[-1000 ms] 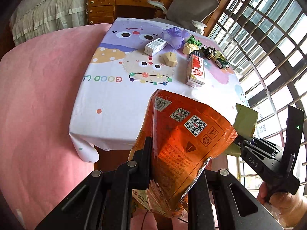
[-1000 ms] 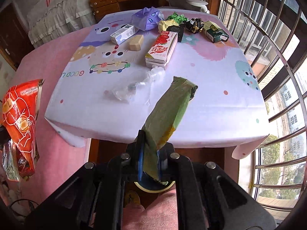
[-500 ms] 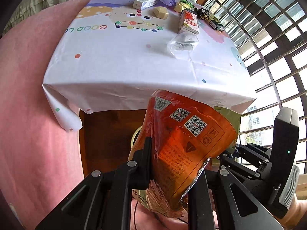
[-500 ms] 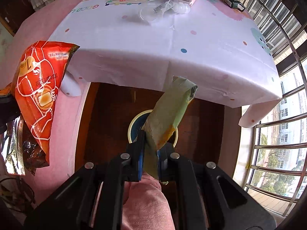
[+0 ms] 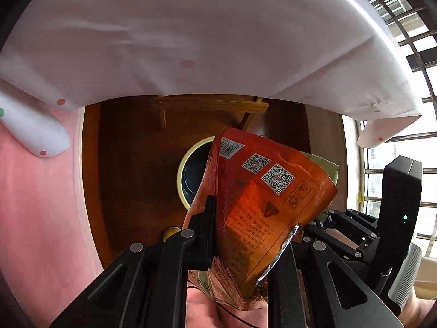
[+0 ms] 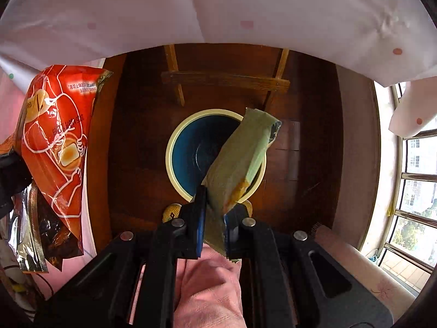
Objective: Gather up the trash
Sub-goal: 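Carry the orange bag and green wrapper down over the blue bin, then open both tools to drop the bag and wrapper into the bin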
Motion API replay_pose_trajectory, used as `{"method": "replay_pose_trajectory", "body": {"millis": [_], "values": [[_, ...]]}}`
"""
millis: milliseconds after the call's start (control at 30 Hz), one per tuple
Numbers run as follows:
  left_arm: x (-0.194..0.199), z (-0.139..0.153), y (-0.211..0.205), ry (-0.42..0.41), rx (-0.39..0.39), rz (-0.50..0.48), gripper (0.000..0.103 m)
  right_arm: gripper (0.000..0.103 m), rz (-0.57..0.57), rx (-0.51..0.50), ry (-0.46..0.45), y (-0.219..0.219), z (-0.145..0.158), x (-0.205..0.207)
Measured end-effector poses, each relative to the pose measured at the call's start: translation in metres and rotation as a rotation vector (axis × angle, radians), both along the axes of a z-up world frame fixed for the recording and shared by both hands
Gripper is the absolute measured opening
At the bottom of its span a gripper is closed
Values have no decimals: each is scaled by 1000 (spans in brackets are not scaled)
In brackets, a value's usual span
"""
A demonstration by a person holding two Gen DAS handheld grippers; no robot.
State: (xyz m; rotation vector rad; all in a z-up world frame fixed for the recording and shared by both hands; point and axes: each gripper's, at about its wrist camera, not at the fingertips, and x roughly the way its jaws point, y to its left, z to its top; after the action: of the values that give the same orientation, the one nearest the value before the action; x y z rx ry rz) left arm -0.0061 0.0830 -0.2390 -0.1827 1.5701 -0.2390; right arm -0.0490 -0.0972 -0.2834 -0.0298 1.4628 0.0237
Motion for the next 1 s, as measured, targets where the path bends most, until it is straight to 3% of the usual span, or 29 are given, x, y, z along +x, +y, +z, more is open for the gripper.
{"method": "replay_pose_trajectory", "body": {"millis": [167,333,467,533,667,767,1000], "values": [[17,-83,-7,67,-21,42,15,8,-53,33,37,-21,-68,9],[30,-154,-21,118,-26,25,15,9,-82,45,56,-36,-119,20],[35,-198,-38,154,-32,-19,22,13,-113,68,75,-46,-147,34],[38,-215,-47,171,-19,-35,32,14,-119,81,82,-52,-158,38],[41,-240,-56,200,-4,-50,49,19,-105,82,100,-56,-179,45],[41,-248,-56,201,16,-56,65,39,-100,76,105,-57,-190,46],[31,-242,-48,185,62,-69,71,40,-105,90,108,-55,-191,42]]}}
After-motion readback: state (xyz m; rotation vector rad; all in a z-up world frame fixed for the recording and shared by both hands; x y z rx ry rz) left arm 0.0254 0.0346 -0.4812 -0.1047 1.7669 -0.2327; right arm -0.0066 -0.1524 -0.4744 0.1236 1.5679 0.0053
